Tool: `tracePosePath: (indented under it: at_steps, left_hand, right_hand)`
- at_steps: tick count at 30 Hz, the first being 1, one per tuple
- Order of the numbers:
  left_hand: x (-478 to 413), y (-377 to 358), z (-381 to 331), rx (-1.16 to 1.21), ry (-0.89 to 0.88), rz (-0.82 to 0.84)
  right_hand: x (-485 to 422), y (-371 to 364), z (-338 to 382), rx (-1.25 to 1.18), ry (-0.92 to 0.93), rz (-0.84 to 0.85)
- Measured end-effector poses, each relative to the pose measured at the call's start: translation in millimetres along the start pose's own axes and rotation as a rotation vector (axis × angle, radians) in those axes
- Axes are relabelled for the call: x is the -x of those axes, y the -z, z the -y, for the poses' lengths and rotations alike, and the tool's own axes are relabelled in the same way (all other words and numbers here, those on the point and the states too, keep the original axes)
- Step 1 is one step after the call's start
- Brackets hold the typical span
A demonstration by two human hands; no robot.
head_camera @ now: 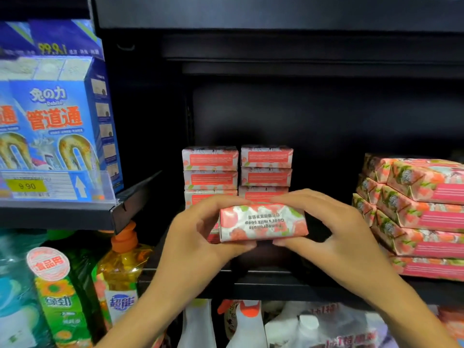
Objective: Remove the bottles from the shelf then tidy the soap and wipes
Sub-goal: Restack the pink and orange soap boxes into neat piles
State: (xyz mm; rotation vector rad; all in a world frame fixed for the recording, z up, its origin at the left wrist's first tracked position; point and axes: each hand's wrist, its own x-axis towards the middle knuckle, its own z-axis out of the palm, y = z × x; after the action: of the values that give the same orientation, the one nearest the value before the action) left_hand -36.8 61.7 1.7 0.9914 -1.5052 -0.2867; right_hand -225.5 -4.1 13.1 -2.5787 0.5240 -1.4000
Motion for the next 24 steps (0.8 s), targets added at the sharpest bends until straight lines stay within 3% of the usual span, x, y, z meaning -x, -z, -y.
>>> tracePosePath:
  at_steps: [6, 11, 15, 19, 24]
  left_hand:
    - [6.0, 12.5, 7.5, 0.015, 0.067, 0.070]
    - [11.4, 17.6, 8.0, 0.154, 0.092, 0.027]
    - [15.7, 23.5, 13.1, 0.119, 0.086, -0.058]
    - [16.2, 29.9, 16.3, 0.014, 0.107, -0.170]
    - [12.5, 33.6, 24.8, -0.126, 0.114, -0.199]
  right_hand:
    - [5.1, -11.1, 3.7, 0.246, 0.308, -0.169]
    - [3.9, -23.3, 3.9, 0.229, 0.343, -0.170]
    - [3.8, -30.6, -0.4, 0.251, 0.208, -0.099]
    - [10.0, -25.1, -9.1, 0.172, -0.141, -0.009]
    - [21.0, -23.3, -19.0, 0.124, -0.310, 0.323]
